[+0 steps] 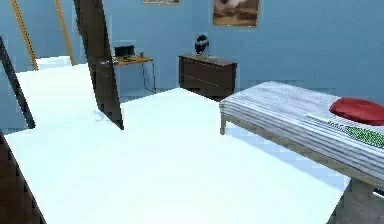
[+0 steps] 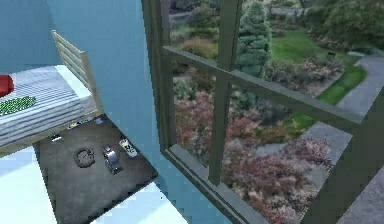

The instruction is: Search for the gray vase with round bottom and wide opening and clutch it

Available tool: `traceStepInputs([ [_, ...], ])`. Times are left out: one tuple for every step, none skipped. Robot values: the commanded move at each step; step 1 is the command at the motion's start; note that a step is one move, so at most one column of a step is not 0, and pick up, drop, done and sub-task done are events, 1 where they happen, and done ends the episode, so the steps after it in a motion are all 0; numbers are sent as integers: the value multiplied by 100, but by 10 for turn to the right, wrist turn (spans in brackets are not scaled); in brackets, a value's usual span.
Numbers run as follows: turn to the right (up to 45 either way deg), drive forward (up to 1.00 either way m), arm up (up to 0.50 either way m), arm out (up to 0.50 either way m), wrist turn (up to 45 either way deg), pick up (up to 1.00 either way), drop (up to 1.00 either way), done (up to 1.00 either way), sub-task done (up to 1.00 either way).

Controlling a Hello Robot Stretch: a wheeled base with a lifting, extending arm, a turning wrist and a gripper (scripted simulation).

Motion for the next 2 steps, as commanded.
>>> traceStepInputs([
  [0,70,0,0,0,0,0,0,0],
  [-420,0,0,0,0,0,0,0,0],
])
